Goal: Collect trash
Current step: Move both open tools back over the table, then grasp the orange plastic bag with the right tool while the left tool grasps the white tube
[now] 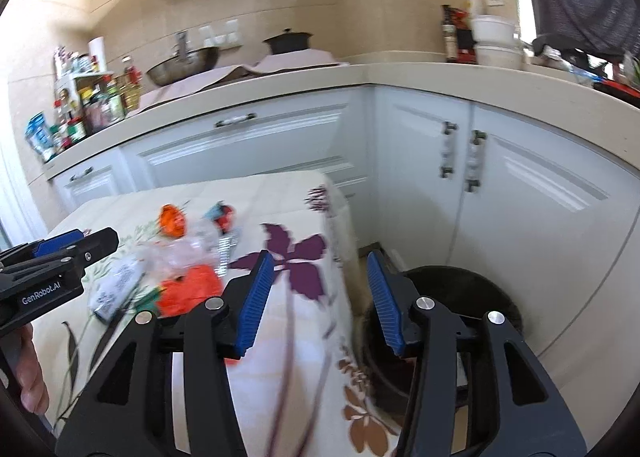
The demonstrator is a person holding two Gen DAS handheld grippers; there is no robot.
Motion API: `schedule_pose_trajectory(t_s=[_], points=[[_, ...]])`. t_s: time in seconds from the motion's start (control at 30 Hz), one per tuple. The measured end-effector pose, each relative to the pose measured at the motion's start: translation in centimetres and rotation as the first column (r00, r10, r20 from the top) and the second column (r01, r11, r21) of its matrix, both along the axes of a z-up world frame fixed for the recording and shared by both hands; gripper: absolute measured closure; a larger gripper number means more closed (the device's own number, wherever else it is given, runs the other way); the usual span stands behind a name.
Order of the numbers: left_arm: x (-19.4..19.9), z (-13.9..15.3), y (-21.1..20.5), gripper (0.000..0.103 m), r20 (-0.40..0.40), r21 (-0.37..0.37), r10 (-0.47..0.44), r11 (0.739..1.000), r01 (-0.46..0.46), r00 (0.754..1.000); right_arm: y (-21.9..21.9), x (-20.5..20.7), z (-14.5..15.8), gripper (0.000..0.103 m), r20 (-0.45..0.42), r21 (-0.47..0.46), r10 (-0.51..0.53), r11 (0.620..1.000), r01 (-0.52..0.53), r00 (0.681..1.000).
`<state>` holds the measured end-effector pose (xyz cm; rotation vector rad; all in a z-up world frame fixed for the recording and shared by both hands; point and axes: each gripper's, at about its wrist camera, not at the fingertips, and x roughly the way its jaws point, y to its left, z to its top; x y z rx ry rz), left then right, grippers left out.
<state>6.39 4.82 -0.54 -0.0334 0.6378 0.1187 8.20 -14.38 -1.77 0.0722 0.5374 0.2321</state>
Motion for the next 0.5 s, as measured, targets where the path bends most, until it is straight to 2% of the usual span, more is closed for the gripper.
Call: schedule_pose_trajectory(t_s=[0.1,0.17,0.5], points=[[-0.6,-0.5,2.1,0.041,-0.009,-0.002,0.047,0.999,-0.047,0.999,1.7,-0.2,0.0,0.054,-0.007,-0.015,0.032,0.999,-0.033,0.999],[-0.8,-0.8,3.3,0.040,-0.019,-0.008,0.073,0.997,-0.073,0.997,2.7,-0.3,0.1,0.048,-0.010,-0.022,0.051,0.998,-0.052,0.999],[-1.3,-2.3,6.5,0.035,-0.055,-0.032,0.118,0.992,-0.120,0.991,6.8,0.5,-0.8,0.047,-0.069,-0.060,0.127,0.989,-0.132,0.989]])
